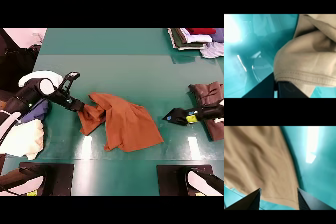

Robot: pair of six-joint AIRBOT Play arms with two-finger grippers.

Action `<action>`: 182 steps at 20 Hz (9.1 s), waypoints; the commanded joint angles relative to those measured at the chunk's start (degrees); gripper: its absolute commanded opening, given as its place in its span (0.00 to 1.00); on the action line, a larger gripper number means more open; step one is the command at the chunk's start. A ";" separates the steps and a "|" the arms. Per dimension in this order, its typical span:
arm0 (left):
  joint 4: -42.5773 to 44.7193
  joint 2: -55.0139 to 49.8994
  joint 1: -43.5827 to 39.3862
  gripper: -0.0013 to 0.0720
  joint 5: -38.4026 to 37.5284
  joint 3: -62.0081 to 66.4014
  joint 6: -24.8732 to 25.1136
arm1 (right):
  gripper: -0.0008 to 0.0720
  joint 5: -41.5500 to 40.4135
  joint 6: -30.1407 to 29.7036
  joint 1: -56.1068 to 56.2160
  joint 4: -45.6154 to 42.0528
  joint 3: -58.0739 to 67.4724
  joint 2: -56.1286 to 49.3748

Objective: Fold the shirts.

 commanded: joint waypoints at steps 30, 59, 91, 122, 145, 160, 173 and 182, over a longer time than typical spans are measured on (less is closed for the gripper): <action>23.93 19.54 5.27 0.05 5.38 46.47 -4.13 | 0.03 -4.07 2.84 -1.25 -11.67 56.46 8.61; 17.99 -12.98 6.99 0.05 0.26 32.74 -1.33 | 0.03 1.95 8.85 7.76 -23.04 61.11 -28.46; -6.86 10.08 26.51 0.70 -8.85 -19.63 -0.02 | 0.58 4.24 -2.91 -3.39 1.33 14.93 -1.03; -18.51 10.12 26.45 0.05 -2.58 -18.58 5.97 | 0.46 0.92 -1.27 -18.64 -10.64 -10.47 -4.52; -20.41 26.29 26.45 0.05 -2.49 67.17 5.66 | 0.03 1.40 7.96 -12.44 -9.79 71.71 17.70; -26.23 17.07 26.08 0.05 -8.79 21.16 4.83 | 0.03 15.80 9.60 -10.21 -21.64 58.86 -2.58; -25.09 -16.11 19.50 0.05 22.29 25.46 14.97 | 0.03 -2.62 9.68 -1.68 -19.45 63.39 -36.26; -12.41 -16.41 19.78 0.05 2.03 27.76 15.37 | 0.03 2.82 9.66 -0.07 -19.78 62.40 -37.05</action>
